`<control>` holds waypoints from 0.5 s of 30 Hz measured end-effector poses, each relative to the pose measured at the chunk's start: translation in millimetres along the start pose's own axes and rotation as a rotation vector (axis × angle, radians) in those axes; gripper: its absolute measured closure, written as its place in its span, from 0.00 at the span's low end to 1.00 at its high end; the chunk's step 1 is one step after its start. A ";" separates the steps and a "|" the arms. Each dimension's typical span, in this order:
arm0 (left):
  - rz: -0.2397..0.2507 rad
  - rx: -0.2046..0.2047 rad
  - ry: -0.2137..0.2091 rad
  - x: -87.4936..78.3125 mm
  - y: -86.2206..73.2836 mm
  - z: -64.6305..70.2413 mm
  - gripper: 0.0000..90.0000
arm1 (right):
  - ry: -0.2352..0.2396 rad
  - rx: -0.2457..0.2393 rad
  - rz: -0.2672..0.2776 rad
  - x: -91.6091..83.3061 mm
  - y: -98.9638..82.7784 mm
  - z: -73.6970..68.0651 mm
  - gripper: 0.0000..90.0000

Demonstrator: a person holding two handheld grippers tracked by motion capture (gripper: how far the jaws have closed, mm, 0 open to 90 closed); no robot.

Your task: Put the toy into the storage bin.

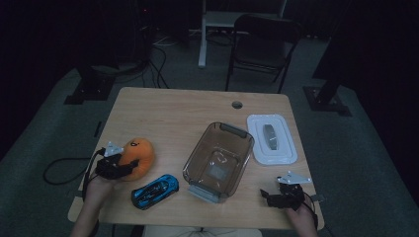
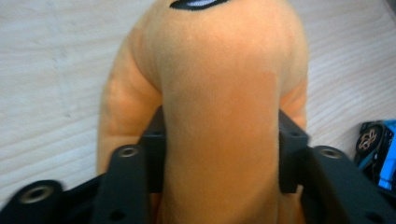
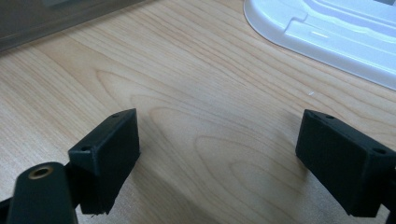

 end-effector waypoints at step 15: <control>0.026 0.065 -0.030 -21.6 33.5 13.2 0.68 | -0.001 -0.002 -0.001 0.0 -0.1 0.0 0.14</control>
Point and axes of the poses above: each handheld gripper's, and its own axes: x roughly forward along the jaws, y roughly out of its top, z roughly to its right, the point moved 8 cm from there along x, roughly forward along the jaws
